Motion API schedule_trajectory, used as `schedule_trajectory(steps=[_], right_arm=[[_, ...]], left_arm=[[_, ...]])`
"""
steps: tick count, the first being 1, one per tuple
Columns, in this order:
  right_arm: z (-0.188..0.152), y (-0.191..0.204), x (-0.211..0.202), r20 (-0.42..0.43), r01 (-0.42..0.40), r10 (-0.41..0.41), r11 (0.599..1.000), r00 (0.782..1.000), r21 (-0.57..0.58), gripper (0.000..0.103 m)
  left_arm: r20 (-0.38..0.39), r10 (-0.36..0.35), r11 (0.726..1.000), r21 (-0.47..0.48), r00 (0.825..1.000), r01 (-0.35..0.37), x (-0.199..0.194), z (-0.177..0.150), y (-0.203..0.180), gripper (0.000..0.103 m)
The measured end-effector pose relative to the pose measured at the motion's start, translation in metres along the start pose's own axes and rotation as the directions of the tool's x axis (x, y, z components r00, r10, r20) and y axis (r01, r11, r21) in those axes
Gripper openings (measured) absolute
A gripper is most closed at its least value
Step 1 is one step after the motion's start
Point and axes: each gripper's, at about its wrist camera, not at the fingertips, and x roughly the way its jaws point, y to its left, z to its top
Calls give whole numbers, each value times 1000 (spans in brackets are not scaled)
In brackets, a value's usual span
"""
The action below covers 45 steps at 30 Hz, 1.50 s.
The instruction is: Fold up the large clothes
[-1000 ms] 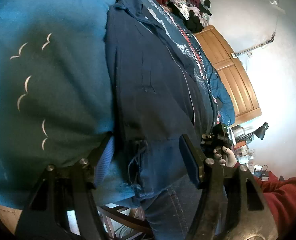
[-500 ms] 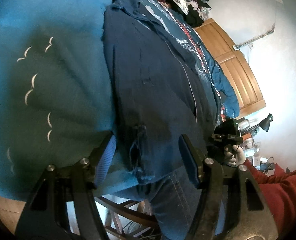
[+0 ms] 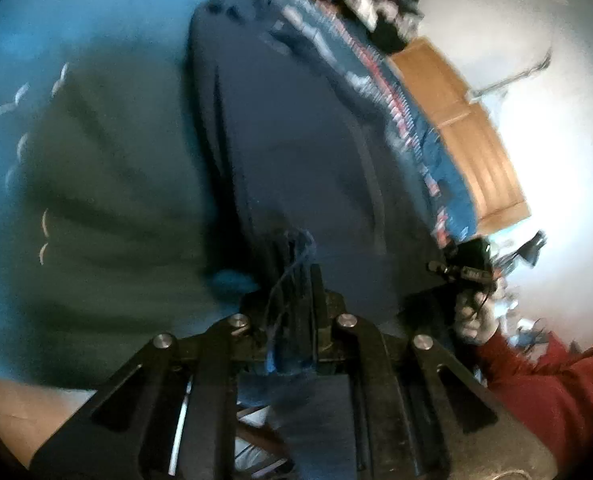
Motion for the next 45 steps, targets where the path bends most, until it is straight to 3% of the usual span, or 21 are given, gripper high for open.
schedule_trajectory(steps=[3, 10, 16, 19, 25, 30, 35, 37, 40, 42, 45], right_arm=[[6, 19, -30, 76, -59, 59, 998, 995, 0, 13], [26, 37, -59, 172, -171, 160, 984, 972, 53, 13], [20, 37, -57, 158, -119, 106, 990, 982, 77, 13], [13, 32, -56, 144, -100, 87, 991, 986, 84, 13], [23, 39, -66, 159, -121, 109, 990, 981, 67, 13], [84, 65, -77, 201, -149, 144, 989, 969, 9, 13], [189, 90, -55, 189, -109, 119, 992, 975, -65, 13], [235, 90, -37, 182, -91, 102, 993, 978, -72, 13], [285, 76, -8, 152, -86, 90, 996, 984, -33, 13], [298, 62, 13, 116, -67, 66, 998, 991, 0, 13], [291, 47, 27, 75, -53, 52, 999, 996, 11, 13]], left_arm=[[118, -87, 996, -3, 989, 88, -26, 13, -17, 10], [254, -201, 979, 25, 946, 201, -47, 47, -42, 10], [269, -243, 970, 65, 932, 234, -45, 59, -51, 10], [260, -247, 969, 67, 934, 238, -41, 57, -53, 10], [293, -275, 960, 37, 915, 277, -41, 65, -46, 10], [353, -261, 962, 24, 898, 270, -40, 110, -44, 10], [415, -215, 972, 7, 884, 233, -35, 188, -34, 10], [412, -201, 976, 3, 889, 219, -23, 223, -31, 10], [328, -111, 994, 12, 938, 113, 6, 253, -30, 10], [270, -97, 995, 28, 958, 92, 20, 256, -30, 10], [199, -42, 997, 65, 979, 29, 31, 240, -30, 13]])
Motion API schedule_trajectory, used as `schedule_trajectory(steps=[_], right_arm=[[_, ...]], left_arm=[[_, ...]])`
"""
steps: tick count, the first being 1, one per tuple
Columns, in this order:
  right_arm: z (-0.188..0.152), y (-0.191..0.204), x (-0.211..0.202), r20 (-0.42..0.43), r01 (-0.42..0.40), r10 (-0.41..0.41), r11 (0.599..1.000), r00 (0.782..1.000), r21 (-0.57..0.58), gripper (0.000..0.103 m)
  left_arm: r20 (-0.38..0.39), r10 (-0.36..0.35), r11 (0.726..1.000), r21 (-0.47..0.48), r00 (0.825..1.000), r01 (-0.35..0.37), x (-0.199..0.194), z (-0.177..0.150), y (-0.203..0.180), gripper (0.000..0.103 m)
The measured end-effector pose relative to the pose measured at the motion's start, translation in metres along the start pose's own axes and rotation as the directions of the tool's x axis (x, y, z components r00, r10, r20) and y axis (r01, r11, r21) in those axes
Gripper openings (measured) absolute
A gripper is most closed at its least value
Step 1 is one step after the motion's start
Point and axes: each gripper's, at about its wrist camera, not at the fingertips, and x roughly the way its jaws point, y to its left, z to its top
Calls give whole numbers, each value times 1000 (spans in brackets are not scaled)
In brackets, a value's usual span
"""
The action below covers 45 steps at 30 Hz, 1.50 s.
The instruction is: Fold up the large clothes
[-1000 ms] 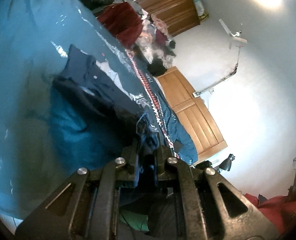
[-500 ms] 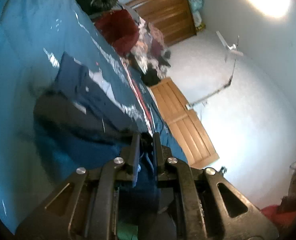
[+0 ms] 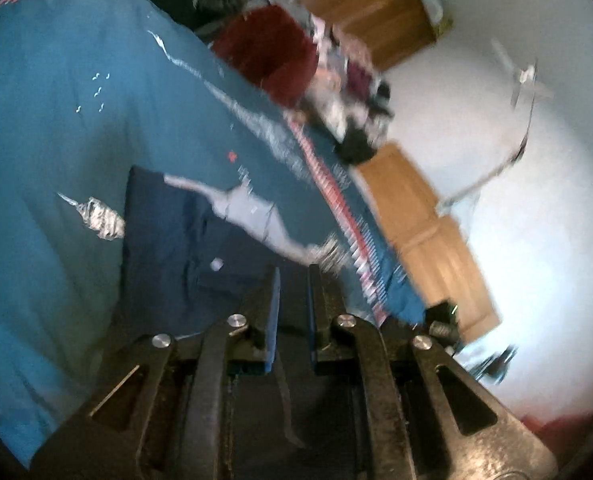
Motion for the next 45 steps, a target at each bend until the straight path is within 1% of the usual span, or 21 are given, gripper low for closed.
schedule_trajectory(steps=[1, 3, 5, 7, 10, 12, 14, 17, 19, 21, 23, 25, 29, 32, 34, 35, 38, 41, 43, 44, 45], right_arm=[[-7, -4, -1, -7, 4, -4, 1000, 1000, 0, 13], [-21, -9, -9, -1, 4, -4, 1000, 1000, 4, 13], [-40, -10, -26, 18, -10, 10, 1000, 1000, 12, 13], [-56, -6, -41, 32, -5, 5, 1000, 999, 4, 13], [-89, 2, -65, 55, -7, 7, 1000, 998, -2, 12], [-113, 4, -75, 68, -22, 22, 1000, 997, 8, 12], [-136, 5, -82, 71, -31, 29, 999, 997, 15, 12], [-174, -1, -89, 49, -42, 40, 999, 998, 34, 12], [-187, -6, -91, 39, -46, 44, 998, 998, 45, 12], [-194, -13, -93, 44, -63, 60, 996, 997, 68, 13], [-195, -14, -93, 47, -69, 66, 996, 997, 64, 12], [-195, -11, -93, 47, -65, 63, 997, 997, 50, 12], [-195, -3, -92, 39, -72, 70, 997, 997, 33, 12], [-199, 0, -90, 25, -65, 65, 998, 998, 25, 12], [-201, 0, -89, 20, -63, 62, 998, 998, 22, 12], [-203, -1, -89, 21, -63, 62, 998, 998, 29, 12], [-204, -2, -88, 22, -59, 58, 998, 998, 32, 12], [-206, -1, -88, 15, -55, 55, 998, 998, 29, 12], [-208, -2, -87, 9, -51, 51, 998, 999, 30, 12], [-208, -2, -88, 8, -50, 50, 998, 999, 31, 12], [-209, -2, -87, 7, -50, 49, 998, 999, 32, 12]], left_arm=[[-8, 2, 1000, 0, 1000, -2, -3, -7, 2, 15], [-14, 7, 1000, -7, 1000, -7, -12, -26, 4, 26], [-32, -2, 1000, 13, 999, 2, -18, -43, 0, 31], [-63, -11, 998, 66, 998, 15, -23, -65, -15, 32], [-89, -113, 986, 115, 990, 123, -34, -95, -44, 36], [-78, -140, 979, 138, 987, 150, -44, -106, -57, 42], [-42, -167, 978, 119, 985, 171, -57, -108, -58, 45], [38, -156, 986, 70, 987, 153, -87, -113, -50, 45], [52, -152, 987, 51, 987, 150, -105, -119, -52, 49], [4, -109, 993, 37, 994, 109, -117, -132, -48, 62], [-55, -52, 998, 16, 997, 53, -120, -151, -39, 67], [-104, 12, 1000, -11, 994, -14, -123, -172, -23, 67], [-187, 81, 995, -49, 979, -91, -116, -206, 2, 68], [-267, 148, 988, -1, 952, -153, -96, -226, 6, 68], [-290, 239, 970, 37, 927, -239, -84, -234, 13, 68], [-294, 256, 966, 33, 921, -258, -82, -236, 18, 68], [-284, 232, 972, 23, 930, -235, -81, -241, 20, 68], [-281, 226, 974, 39, 933, -224, -76, -244, 17, 68], [-287, 193, 981, 30, 938, -193, -70, -243, 17, 61], [-286, 193, 981, 43, 939, -188, -69, -242, 15, 54], [-290, 177, 984, 44, 941, -172, -68, -241, 14, 43]])
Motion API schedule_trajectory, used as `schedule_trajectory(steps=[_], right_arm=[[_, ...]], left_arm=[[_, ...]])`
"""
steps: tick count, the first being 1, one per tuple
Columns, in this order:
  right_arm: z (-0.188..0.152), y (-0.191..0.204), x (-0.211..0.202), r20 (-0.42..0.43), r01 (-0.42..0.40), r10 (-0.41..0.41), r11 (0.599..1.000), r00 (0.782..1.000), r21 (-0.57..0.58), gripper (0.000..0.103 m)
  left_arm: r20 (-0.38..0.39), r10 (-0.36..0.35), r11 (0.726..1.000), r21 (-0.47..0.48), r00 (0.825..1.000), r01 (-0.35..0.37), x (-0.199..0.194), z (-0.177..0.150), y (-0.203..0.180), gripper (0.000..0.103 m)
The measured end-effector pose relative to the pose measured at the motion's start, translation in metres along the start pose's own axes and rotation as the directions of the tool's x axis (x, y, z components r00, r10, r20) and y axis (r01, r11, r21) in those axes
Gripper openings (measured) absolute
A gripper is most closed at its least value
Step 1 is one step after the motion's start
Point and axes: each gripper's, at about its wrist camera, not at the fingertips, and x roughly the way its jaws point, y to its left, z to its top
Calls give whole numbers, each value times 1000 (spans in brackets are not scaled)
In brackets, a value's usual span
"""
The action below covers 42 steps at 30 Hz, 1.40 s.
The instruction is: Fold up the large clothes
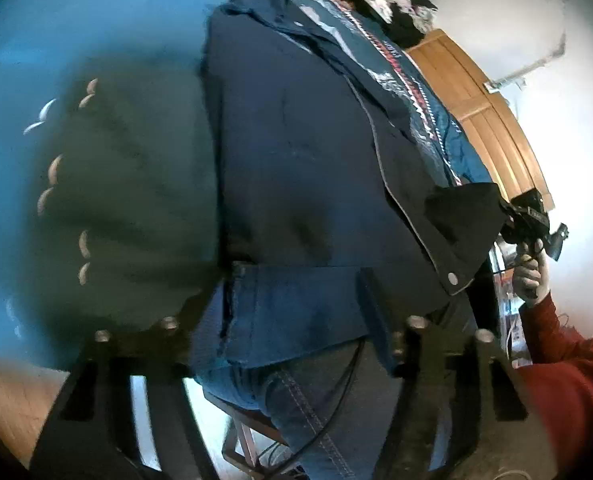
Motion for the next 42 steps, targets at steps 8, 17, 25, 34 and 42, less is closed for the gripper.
schedule_trajectory(steps=[8, 17, 25, 34, 42], right_arm=[[-10, 5, -4, 19, 22, -22, 1000, 1000, 6, 11], [20, 26, -43, 171, -93, 84, 994, 982, 48, 11], [79, 20, -43, 214, -64, 50, 996, 976, 59, 11], [186, 12, 15, 184, -32, 29, 999, 983, 12, 11], [313, -40, 80, 164, 62, -64, 998, 984, 16, 11]], left_arm=[[83, -129, 986, -99, 988, 137, -12, 11, -1, 11], [384, -346, 923, -22, 856, 383, -75, 109, -53, 11], [427, -342, 918, -39, 837, 395, -53, 165, -49, 11], [402, -256, 945, -89, 879, 316, -15, 228, -28, 12], [347, -130, 972, -139, 929, 188, 44, 303, 4, 16]])
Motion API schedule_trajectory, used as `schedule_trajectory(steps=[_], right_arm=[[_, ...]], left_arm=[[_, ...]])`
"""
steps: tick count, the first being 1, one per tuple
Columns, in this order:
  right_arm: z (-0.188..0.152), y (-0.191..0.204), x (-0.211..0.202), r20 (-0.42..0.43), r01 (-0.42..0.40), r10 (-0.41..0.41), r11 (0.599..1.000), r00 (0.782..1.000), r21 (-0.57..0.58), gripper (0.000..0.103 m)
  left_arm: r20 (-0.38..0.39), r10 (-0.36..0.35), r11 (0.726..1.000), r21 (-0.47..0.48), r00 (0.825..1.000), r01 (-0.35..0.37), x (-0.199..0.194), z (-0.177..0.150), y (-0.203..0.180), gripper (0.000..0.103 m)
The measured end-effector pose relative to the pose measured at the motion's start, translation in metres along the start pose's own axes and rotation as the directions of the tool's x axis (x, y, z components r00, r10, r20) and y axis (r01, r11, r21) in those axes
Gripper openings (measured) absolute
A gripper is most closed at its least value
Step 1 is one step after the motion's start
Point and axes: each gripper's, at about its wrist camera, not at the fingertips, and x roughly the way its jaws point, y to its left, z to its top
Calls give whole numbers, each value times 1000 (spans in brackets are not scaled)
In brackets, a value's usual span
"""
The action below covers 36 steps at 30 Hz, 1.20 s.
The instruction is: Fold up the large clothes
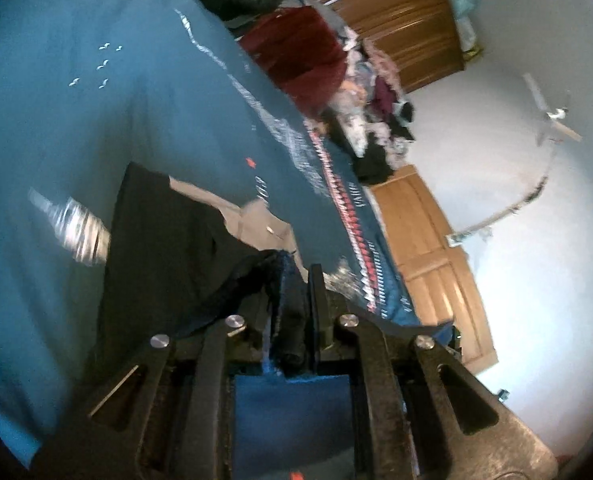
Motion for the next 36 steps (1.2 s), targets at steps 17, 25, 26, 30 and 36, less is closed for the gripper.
schedule_trajectory(steps=[17, 25, 26, 30, 36], right_arm=[[20, -57, 66, 37, 331, -329, 938, 944, -106, 53], [-56, -24, 84, 41, 436, -450, 834, 892, -339, 51], [-61, -29, 90, 37, 446, -464, 821, 885, -356, 51], [-69, -44, 100, 23, 434, -457, 825, 889, -363, 49], [-75, -47, 96, 36, 419, -441, 820, 897, -390, 49]], left_arm=[[-42, 349, 932, 117, 936, -342, 36, -10, 30, 63], [-15, 548, 768, 404, 836, -497, 28, -48, 21, 68], [-45, 593, 746, 407, 804, -527, 33, -57, 34, 68], [-45, 578, 782, 316, 815, -538, 5, -72, 72, 61], [-61, 591, 768, 347, 804, -538, -31, -107, 71, 60]])
